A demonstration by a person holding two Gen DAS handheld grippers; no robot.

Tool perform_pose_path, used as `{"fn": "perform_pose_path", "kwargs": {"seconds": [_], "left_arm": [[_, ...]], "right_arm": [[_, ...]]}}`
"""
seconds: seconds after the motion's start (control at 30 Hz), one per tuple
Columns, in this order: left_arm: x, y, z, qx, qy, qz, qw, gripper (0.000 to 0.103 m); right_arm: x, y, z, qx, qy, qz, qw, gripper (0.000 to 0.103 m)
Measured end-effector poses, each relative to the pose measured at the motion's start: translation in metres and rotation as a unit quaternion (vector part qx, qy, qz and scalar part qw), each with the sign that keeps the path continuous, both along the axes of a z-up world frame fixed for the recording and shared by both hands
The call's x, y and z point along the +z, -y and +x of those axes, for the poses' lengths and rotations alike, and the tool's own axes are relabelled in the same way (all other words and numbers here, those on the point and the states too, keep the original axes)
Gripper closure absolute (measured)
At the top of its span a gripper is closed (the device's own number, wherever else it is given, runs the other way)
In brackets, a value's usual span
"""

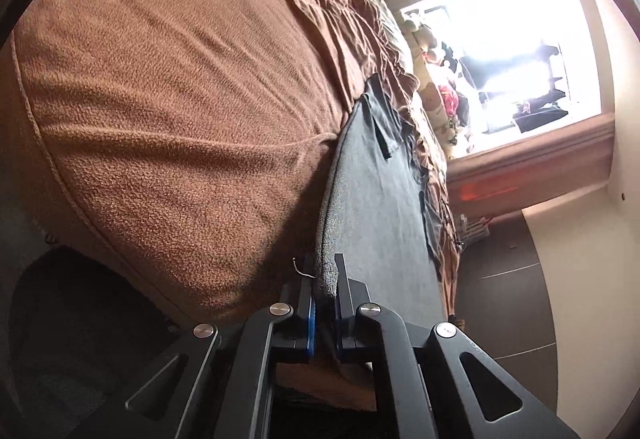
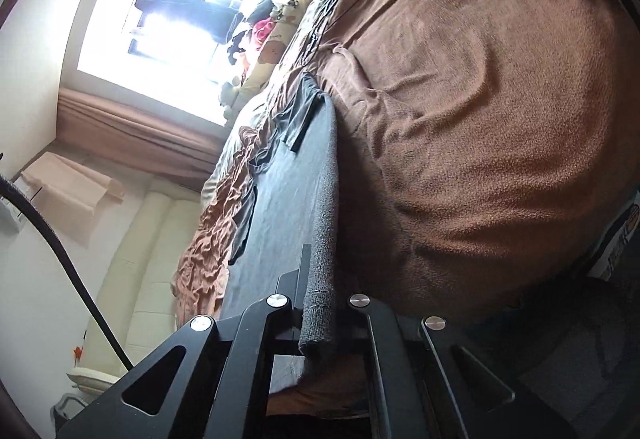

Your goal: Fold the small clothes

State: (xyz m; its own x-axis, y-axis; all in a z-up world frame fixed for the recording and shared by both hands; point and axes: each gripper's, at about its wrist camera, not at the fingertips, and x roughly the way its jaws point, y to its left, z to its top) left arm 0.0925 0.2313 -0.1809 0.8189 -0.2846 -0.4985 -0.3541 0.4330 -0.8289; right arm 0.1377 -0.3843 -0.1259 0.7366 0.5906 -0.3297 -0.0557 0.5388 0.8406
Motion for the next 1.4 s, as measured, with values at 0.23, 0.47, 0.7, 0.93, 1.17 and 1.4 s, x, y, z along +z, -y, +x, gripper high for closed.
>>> {"fn": "perform_pose_path", "kwargs": {"seconds": [0.23, 0.47, 0.7, 0.93, 1.17, 1.4], "left_arm": [[0.019, -0.002, -0.016, -0.001, 0.029, 0.000, 0.9996, 0.098], [0.047, -0.013, -0.040, 0.008, 0.063, -0.003, 0.9980, 0.098], [0.086, -0.011, -0.058, 0.012, 0.103, -0.002, 0.9946, 0.098], [0.134, -0.004, -0.083, 0.011, 0.124, 0.018, 0.9921, 0.098], [0.177, 0.001, -0.117, 0.017, 0.160, 0.021, 0.9867, 0.098], [0.202, 0.006, -0.147, 0.022, 0.179, 0.033, 0.9830, 0.098]], "right_arm": [[0.011, 0.002, -0.011, 0.007, 0.022, -0.003, 1.000, 0.103], [0.026, 0.009, -0.027, 0.017, 0.044, -0.009, 0.999, 0.103], [0.048, 0.014, -0.042, 0.027, 0.071, -0.010, 0.997, 0.103], [0.068, 0.021, -0.055, 0.026, 0.094, -0.006, 0.995, 0.103], [0.081, 0.030, -0.077, 0.031, 0.114, -0.006, 0.993, 0.103], [0.081, 0.037, -0.089, 0.038, 0.138, 0.000, 0.990, 0.103]]}}
